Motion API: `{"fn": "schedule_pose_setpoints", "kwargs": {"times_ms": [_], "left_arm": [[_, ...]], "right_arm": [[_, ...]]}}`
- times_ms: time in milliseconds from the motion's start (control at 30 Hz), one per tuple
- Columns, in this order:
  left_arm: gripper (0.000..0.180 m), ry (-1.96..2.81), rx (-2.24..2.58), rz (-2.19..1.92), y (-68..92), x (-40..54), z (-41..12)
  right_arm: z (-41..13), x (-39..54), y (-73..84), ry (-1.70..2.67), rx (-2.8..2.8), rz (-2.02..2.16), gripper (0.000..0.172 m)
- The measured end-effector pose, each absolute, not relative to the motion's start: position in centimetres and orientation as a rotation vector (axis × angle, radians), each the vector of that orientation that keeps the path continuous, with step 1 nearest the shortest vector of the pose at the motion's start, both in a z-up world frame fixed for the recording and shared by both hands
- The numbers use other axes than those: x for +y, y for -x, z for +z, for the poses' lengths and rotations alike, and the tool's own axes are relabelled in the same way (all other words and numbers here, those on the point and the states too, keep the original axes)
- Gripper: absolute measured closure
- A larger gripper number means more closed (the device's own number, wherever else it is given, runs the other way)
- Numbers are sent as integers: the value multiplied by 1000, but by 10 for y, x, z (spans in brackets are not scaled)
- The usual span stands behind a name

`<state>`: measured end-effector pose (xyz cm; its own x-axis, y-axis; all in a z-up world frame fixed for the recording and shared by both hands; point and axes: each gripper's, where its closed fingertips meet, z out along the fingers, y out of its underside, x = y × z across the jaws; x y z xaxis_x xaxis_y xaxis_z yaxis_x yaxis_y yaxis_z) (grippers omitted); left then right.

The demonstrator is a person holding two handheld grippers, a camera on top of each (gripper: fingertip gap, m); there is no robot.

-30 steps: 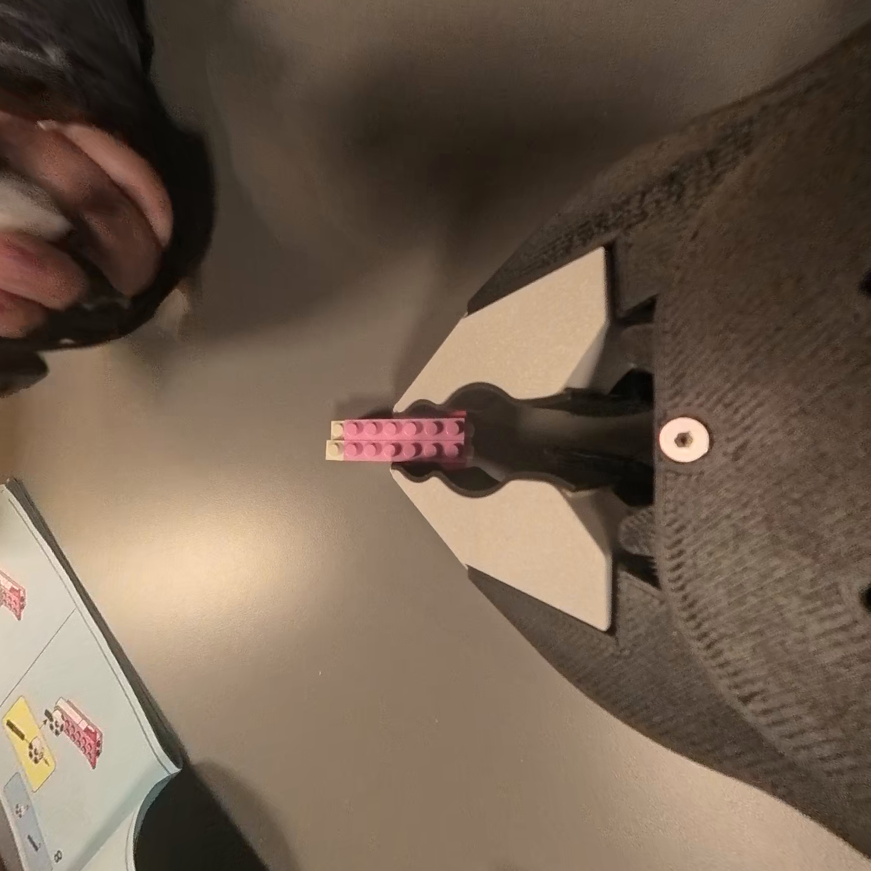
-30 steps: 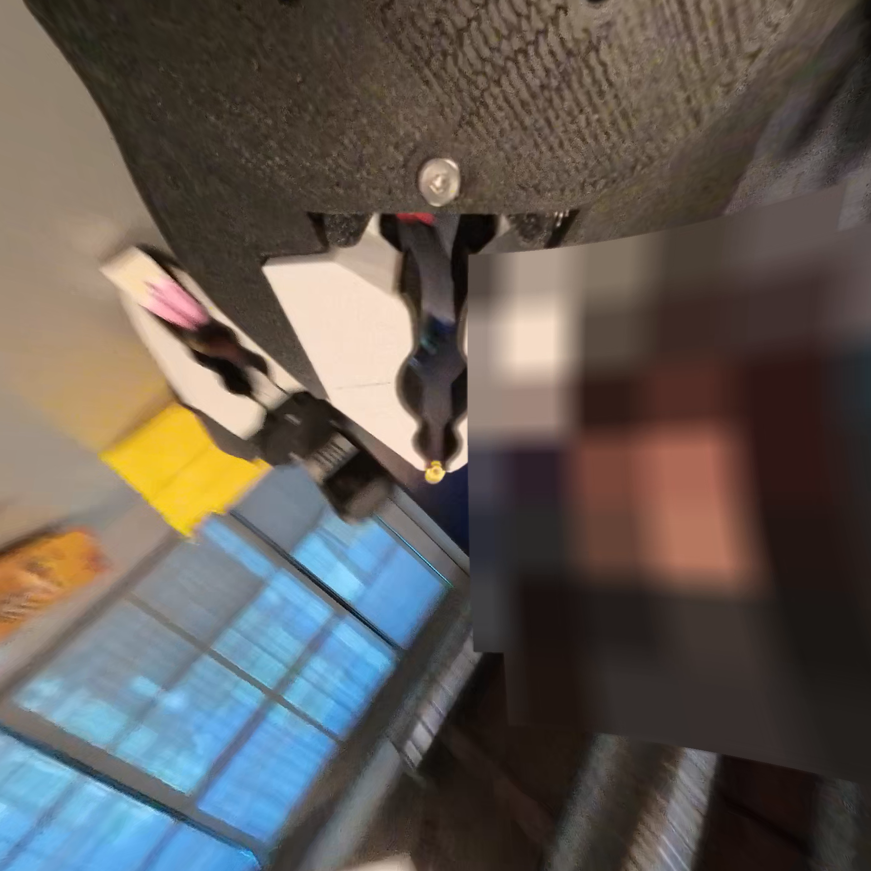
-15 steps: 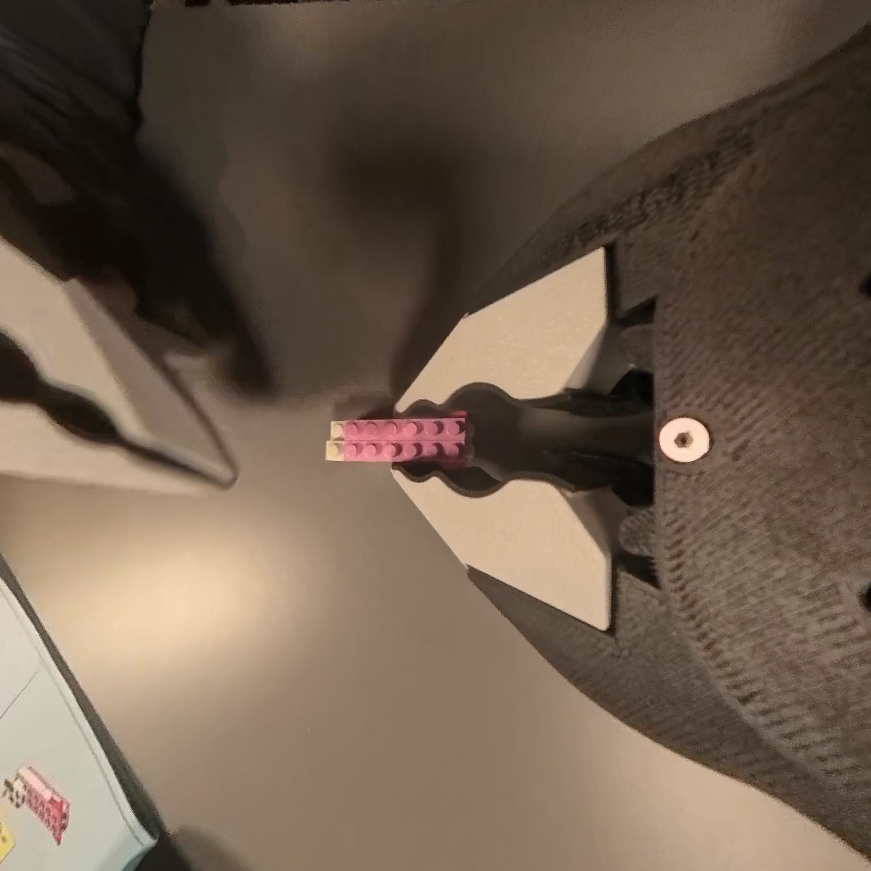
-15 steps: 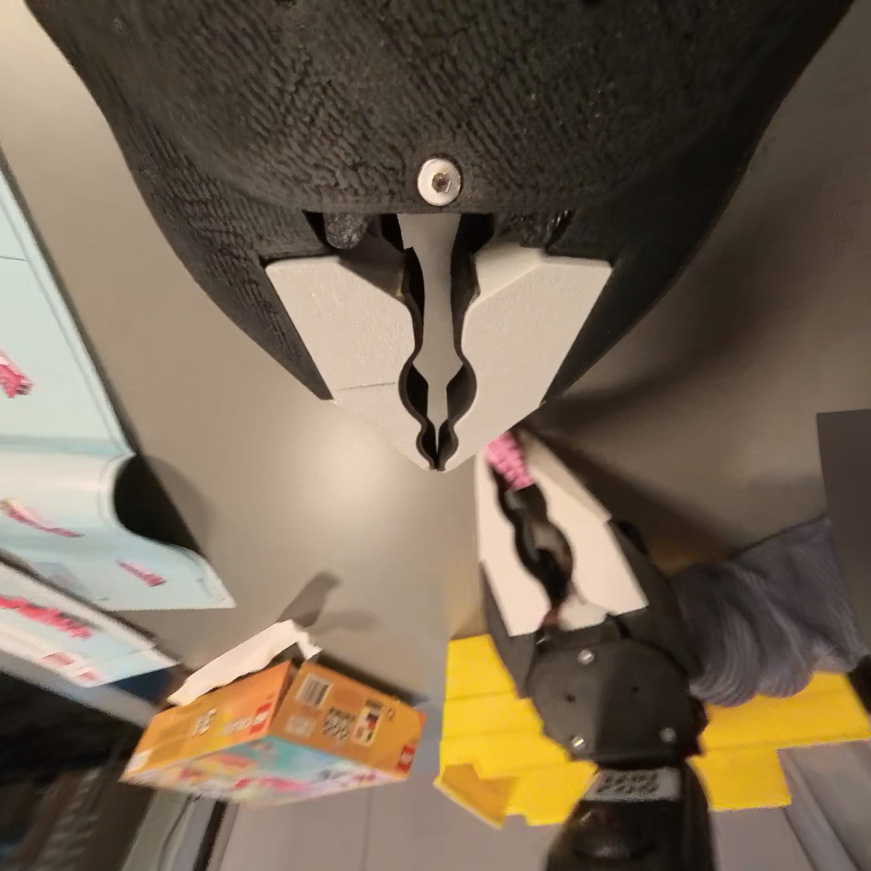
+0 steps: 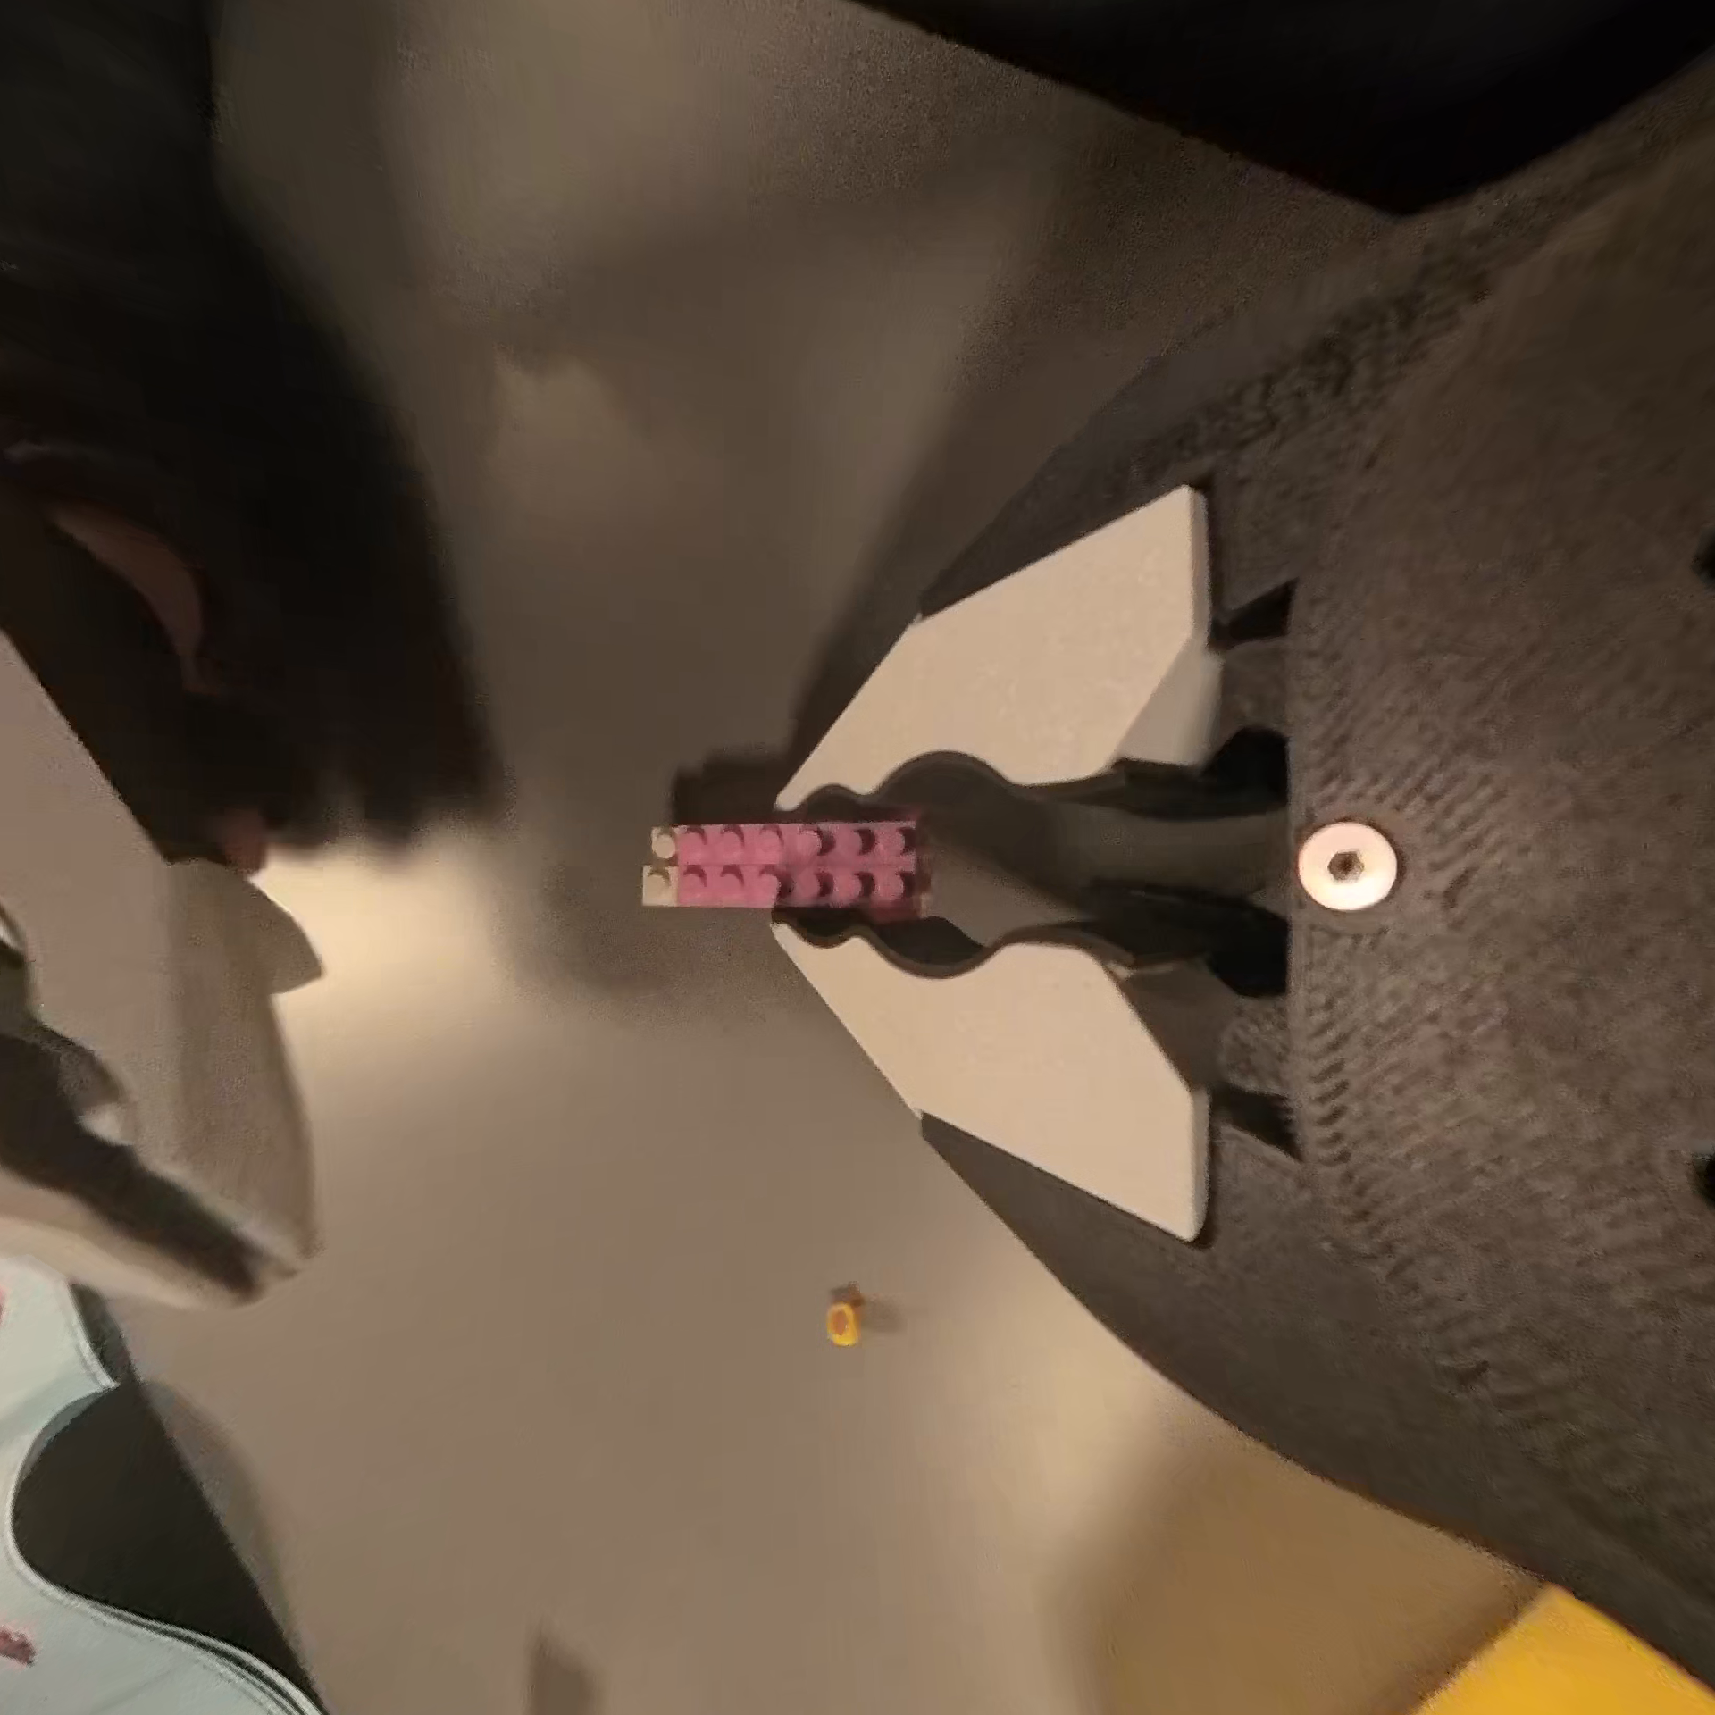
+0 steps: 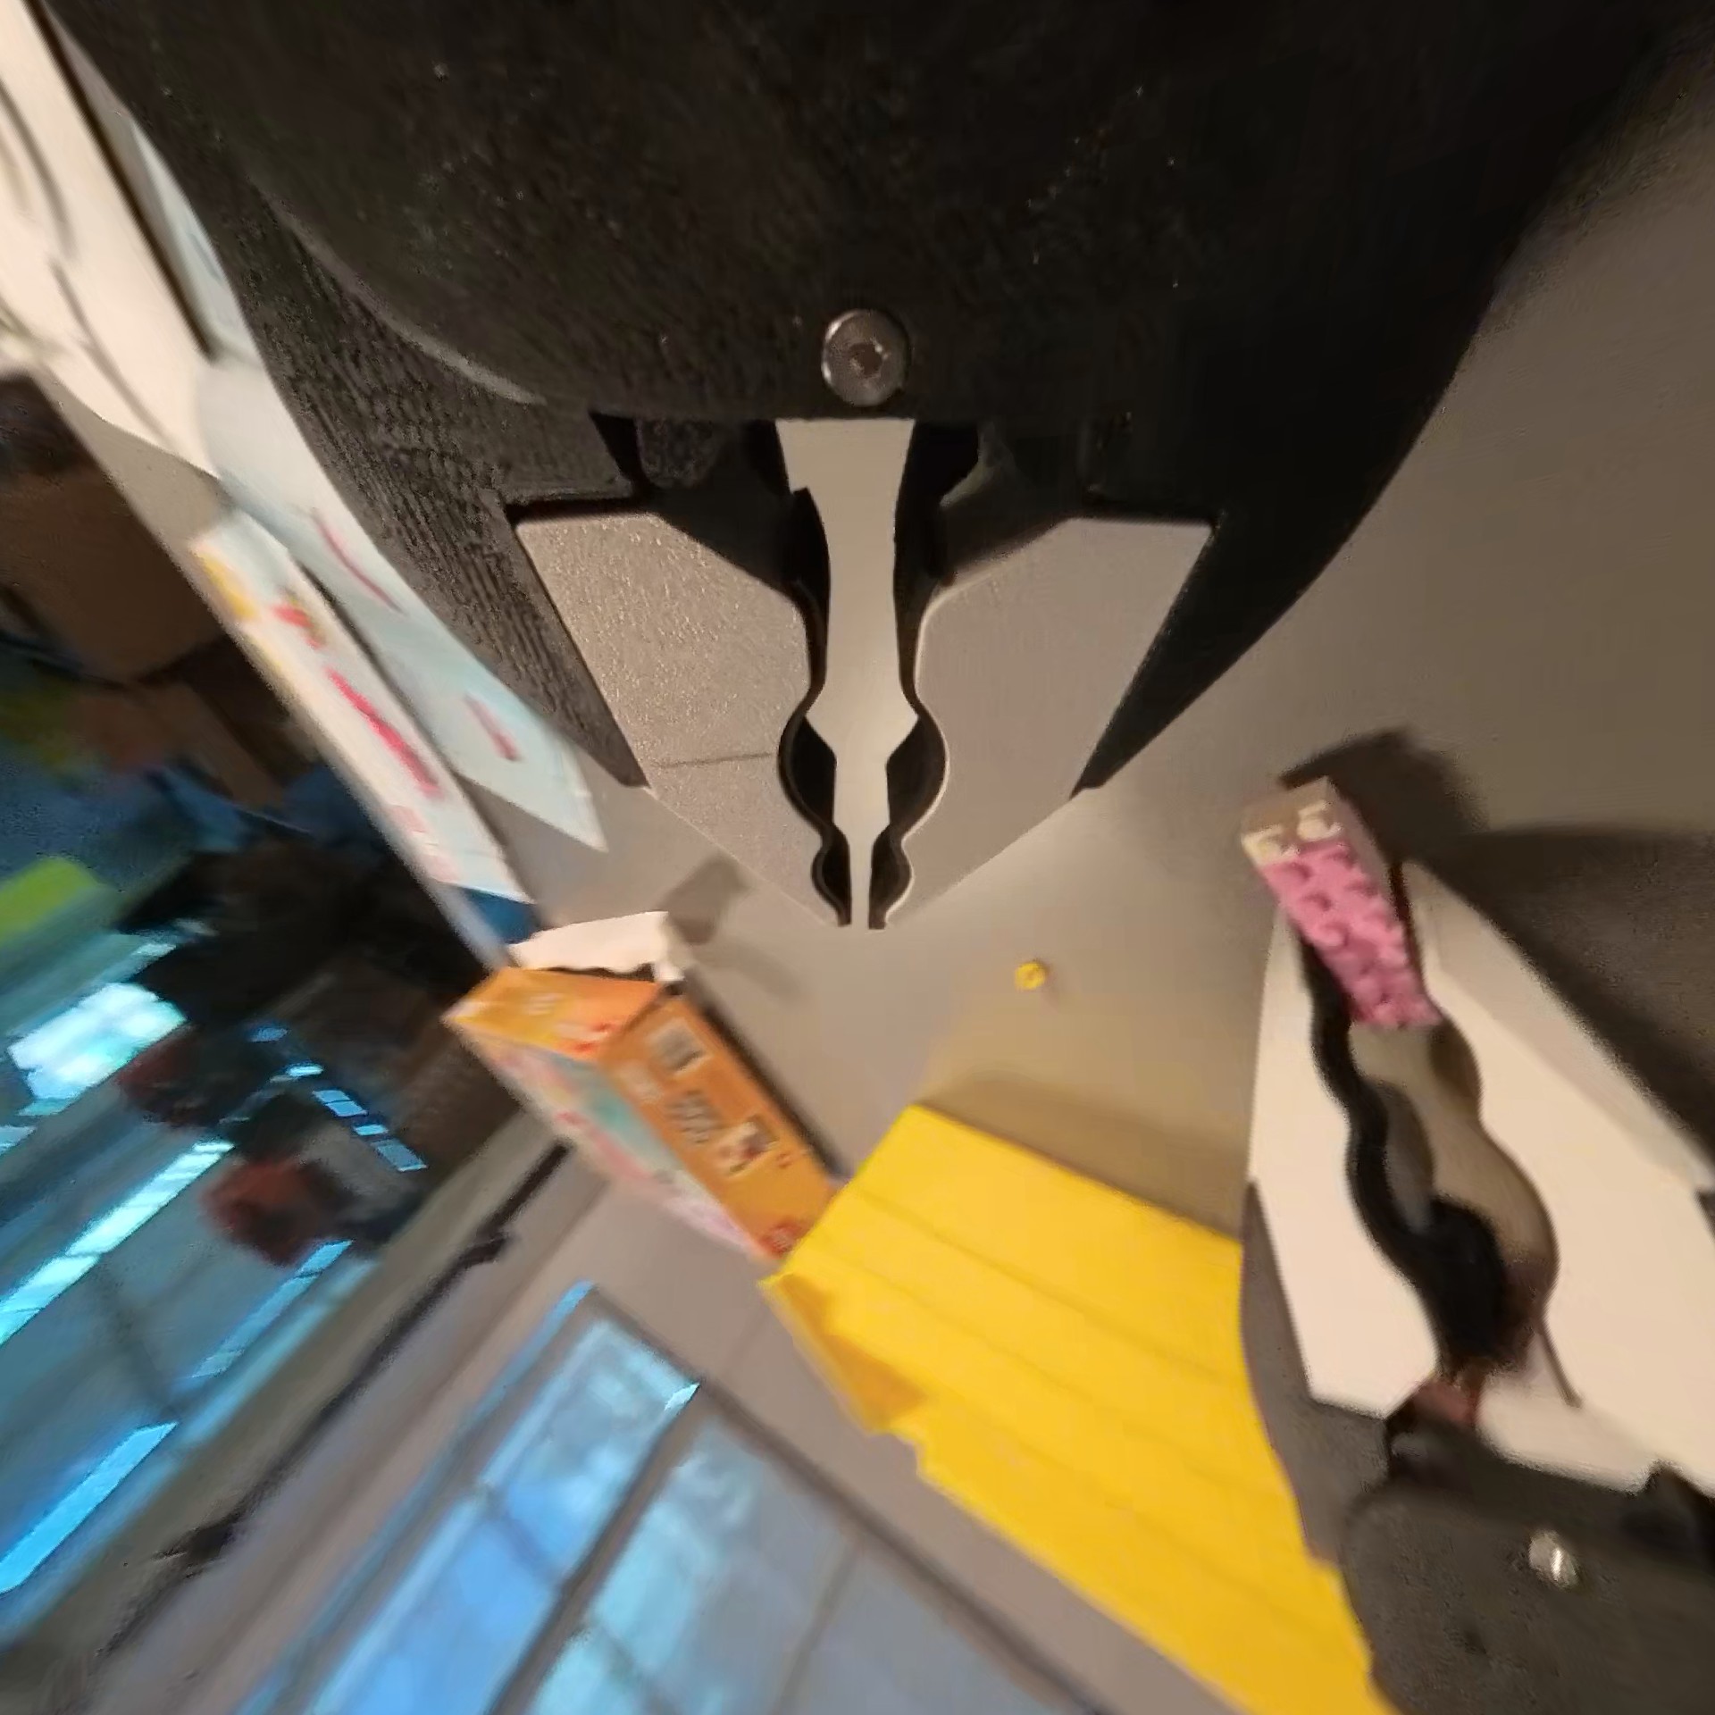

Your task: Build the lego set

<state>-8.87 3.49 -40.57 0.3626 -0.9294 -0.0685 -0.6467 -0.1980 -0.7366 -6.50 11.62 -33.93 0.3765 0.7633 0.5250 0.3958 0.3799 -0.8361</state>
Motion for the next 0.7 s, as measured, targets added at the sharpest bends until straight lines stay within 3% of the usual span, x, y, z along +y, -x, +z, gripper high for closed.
{"fn": "schedule_pose_setpoints", "kwargs": {"times_ms": [67, 233, 700], "left_arm": [[164, 1966, 1324, -483, 99, 33, -404], [164, 2046, 1162, -480, 120, 41, -408], [163, 2075, 1070, -524, 130, 49, -408]], "right_arm": [[-354, 117, 83, 1315, -1345, 433, 170], [-385, 117, 126, 1635, -1501, 782, 148], [-397, 126, 147, 1641, -1572, 674, 172]]}}
